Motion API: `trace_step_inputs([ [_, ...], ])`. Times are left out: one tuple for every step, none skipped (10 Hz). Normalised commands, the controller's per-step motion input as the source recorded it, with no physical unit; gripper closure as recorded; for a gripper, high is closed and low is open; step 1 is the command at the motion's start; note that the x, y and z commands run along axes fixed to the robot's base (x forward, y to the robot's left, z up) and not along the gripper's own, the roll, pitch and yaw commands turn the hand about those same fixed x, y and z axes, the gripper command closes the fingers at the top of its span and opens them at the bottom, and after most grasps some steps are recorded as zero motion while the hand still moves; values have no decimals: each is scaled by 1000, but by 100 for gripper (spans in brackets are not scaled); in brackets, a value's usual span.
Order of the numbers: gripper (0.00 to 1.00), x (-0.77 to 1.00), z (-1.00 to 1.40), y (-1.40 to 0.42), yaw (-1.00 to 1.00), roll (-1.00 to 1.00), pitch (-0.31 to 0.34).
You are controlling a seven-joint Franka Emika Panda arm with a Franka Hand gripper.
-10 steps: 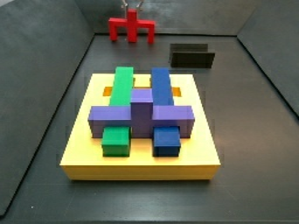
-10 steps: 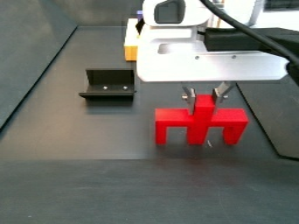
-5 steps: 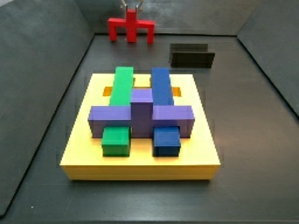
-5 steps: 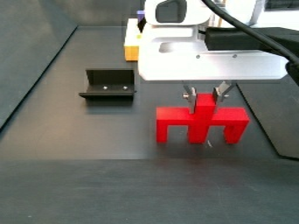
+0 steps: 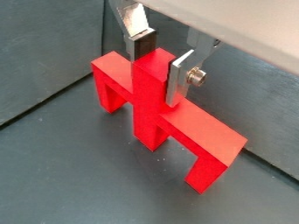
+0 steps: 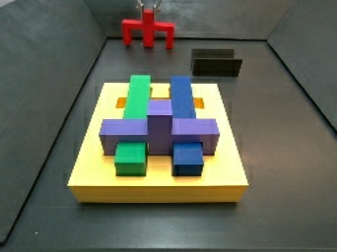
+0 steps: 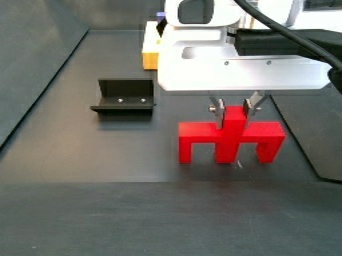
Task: Pick up the red object. Move up. Move to above the board. Insert the red object.
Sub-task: Pick up the red object, then move up, then move to above the board.
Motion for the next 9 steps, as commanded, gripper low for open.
trace_step_inputs([
  [100,0,0,0,0,0,0],
  [100,0,0,0,0,0,0],
  [100,0,0,0,0,0,0],
  [100,0,833,0,0,0,0],
  [100,3,788,67,22,11,19],
  [100,-17,552,58,13,30,54],
  [100,21,260,26,6,56,49],
  [100,0,1400,0,0,0,0],
  [100,-21,1400,-10,-2,-28,14],
])
